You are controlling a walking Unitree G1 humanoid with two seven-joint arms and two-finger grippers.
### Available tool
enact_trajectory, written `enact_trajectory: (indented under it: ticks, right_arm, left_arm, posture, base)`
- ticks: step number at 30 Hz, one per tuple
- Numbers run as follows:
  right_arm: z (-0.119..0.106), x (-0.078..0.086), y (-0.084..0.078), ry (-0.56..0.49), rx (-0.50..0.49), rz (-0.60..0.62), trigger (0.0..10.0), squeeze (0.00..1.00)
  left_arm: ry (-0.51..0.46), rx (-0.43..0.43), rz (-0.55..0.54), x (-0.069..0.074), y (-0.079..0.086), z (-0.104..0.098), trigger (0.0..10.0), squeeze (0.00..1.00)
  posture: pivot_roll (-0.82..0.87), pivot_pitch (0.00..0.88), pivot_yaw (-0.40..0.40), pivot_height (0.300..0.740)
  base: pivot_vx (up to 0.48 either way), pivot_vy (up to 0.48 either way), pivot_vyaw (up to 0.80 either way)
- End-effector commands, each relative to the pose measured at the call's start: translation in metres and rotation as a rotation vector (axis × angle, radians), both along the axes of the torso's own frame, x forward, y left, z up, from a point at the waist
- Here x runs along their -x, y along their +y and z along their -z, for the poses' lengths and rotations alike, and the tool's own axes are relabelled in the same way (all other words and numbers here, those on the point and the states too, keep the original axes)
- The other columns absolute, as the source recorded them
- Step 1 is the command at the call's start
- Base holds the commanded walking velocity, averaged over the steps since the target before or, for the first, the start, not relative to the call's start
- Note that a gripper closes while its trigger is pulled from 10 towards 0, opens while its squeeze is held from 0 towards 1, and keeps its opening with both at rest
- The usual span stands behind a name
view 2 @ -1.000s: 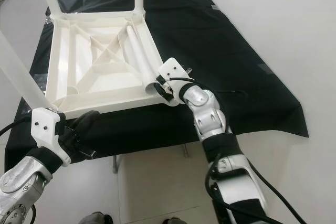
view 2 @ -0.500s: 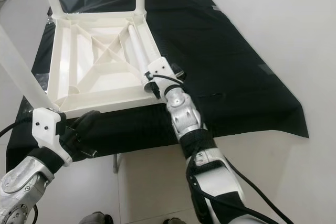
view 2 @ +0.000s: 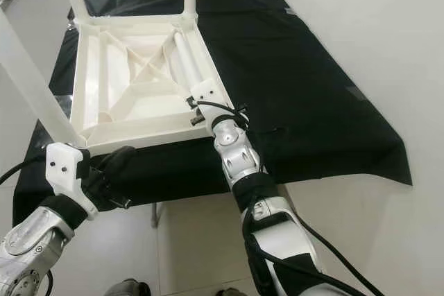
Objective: Building children table
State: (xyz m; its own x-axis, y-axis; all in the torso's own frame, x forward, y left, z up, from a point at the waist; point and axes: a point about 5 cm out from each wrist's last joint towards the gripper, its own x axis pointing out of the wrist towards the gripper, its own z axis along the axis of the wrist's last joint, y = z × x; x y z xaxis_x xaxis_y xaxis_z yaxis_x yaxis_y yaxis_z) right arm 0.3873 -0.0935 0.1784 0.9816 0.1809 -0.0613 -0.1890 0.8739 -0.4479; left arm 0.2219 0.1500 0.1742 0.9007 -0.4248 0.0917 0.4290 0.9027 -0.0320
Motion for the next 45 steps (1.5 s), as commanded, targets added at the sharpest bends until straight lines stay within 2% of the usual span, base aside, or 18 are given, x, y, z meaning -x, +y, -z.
enact_trajectory:
  ticks: [1,4,9,13,15,18,20,21,24,27,28,31,32,34,36,37,39,45]
  right_arm:
    - [0.007,0.002,-0.009,0.022,-0.03,-0.001,0.0,0.0]
    - [0.01,0.004,-0.011,0.033,-0.043,-0.018,0.0,0.0]
    - [0.003,0.006,-0.053,0.012,-0.227,0.069,0.0,0.0]
    - [-0.005,0.005,-0.07,-0.011,-0.338,0.113,0.0,0.0]
    - [-0.021,0.005,-0.09,-0.065,-0.572,0.144,0.0,0.0]
    - [-0.031,0.006,-0.1,-0.108,-0.699,0.142,0.0,0.0]
    - [-0.047,0.01,-0.112,-0.178,-0.92,0.092,0.0,0.0]
    - [-0.047,0.01,-0.112,-0.178,-0.92,0.092,0.0,0.0]
    - [-0.06,0.021,-0.117,-0.254,-1.135,-0.06,0.0,0.0]
    - [-0.062,0.025,-0.117,-0.264,-1.202,-0.128,0.0,0.0]
    - [-0.062,0.033,-0.112,-0.259,-1.241,-0.253,10.0,0.0]
    - [-0.061,0.043,-0.106,-0.248,-1.262,-0.381,10.0,0.0]
    - [-0.06,0.054,-0.1,-0.244,-1.3,-0.493,10.0,0.0]
    - [-0.06,0.054,-0.1,-0.244,-1.3,-0.493,10.0,0.0]
    - [-0.06,0.078,-0.092,-0.252,-1.342,-0.716,10.0,0.0]
    - [-0.06,0.078,-0.092,-0.252,-1.342,-0.716,10.0,0.0]
    - [-0.053,0.1,-0.085,-0.201,-1.247,-0.898,10.0,0.0]
    - [-0.05,0.113,-0.086,-0.171,-1.216,-0.993,10.0,0.0]
  left_arm:
    - [0.004,0.0,0.008,-0.001,-0.002,0.002,10.0,0.0]
    - [0.005,-0.001,0.009,-0.001,-0.002,0.003,10.0,0.0]
    - [-0.001,-0.016,0.032,-0.005,-0.002,-0.001,10.0,0.0]
    - [-0.015,-0.016,0.044,-0.008,-0.002,-0.005,10.0,0.0]
    - [-0.042,-0.003,0.063,-0.015,-0.004,-0.013,10.0,0.0]
    - [-0.056,0.01,0.074,-0.02,-0.005,-0.018,10.0,0.0]
    - [-0.076,0.032,0.097,-0.027,-0.008,-0.025,10.0,0.0]
    - [-0.076,0.032,0.097,-0.027,-0.008,-0.025,10.0,0.0]
    - [-0.122,0.062,0.127,-0.04,-0.013,-0.04,10.0,0.0]
    - [-0.14,0.091,0.134,-0.044,-0.014,-0.047,10.0,0.0]
    - [-0.165,0.146,0.147,-0.049,-0.016,-0.058,10.0,0.0]
    - [-0.192,0.234,0.175,-0.055,-0.018,-0.07,10.0,0.0]
    - [-0.211,0.351,0.219,-0.061,-0.021,-0.084,10.0,1.0]
    - [-0.211,0.351,0.219,-0.061,-0.021,-0.084,10.0,1.0]
    - [-0.226,0.572,0.35,-0.066,-0.028,-0.109,10.0,1.0]
    - [-0.226,0.572,0.35,-0.066,-0.028,-0.109,10.0,1.0]
    - [-0.236,0.676,0.494,-0.065,-0.033,-0.125,10.0,1.0]
    - [-0.243,0.728,0.583,-0.064,-0.033,-0.133,10.0,1.0]
  posture:
    - [0.08,0.096,-0.08,0.74]
    - [0.08,0.093,-0.079,0.74]
    - [0.07,0.078,-0.064,0.74]
    - [0.07,0.072,-0.06,0.74]
    - [0.05,0.062,-0.051,0.74]
    - [0.04,0.055,-0.042,0.74]
    - [0.04,0.05,-0.033,0.74]
    - [0.04,0.05,-0.033,0.74]
    - [0.05,0.038,-0.028,0.74]
    - [0.05,0.037,-0.028,0.74]
    - [0.06,0.031,-0.029,0.74]
    - [0.06,0.028,-0.025,0.74]
    - [0.05,0.026,-0.019,0.74]
    - [0.05,0.026,-0.019,0.74]
    - [0.04,0.021,-0.005,0.74]
    - [0.04,0.021,-0.005,0.74]
    - [0.04,0.018,-0.003,0.74]
    - [0.04,0.018,-0.002,0.74]
  base:
    - [0.0,0.0,0.0]
    - [0.0,0.0,0.0]
    - [0.0,0.0,0.0]
    - [0.0,0.0,0.0]
    - [0.0,0.0,0.0]
    - [0.0,0.0,0.0]
    - [0.0,0.0,0.0]
    - [0.0,0.0,0.0]
    - [0.0,0.0,0.0]
    - [0.0,0.0,0.0]
    - [0.0,0.0,0.0]
    - [0.0,0.0,0.0]
    - [0.0,0.0,0.0]
    - [0.0,0.0,0.0]
    - [0.0,0.0,0.0]
    - [0.0,0.0,0.0]
    - [0.0,0.0,0.0]
    - [0.0,0.0,0.0]
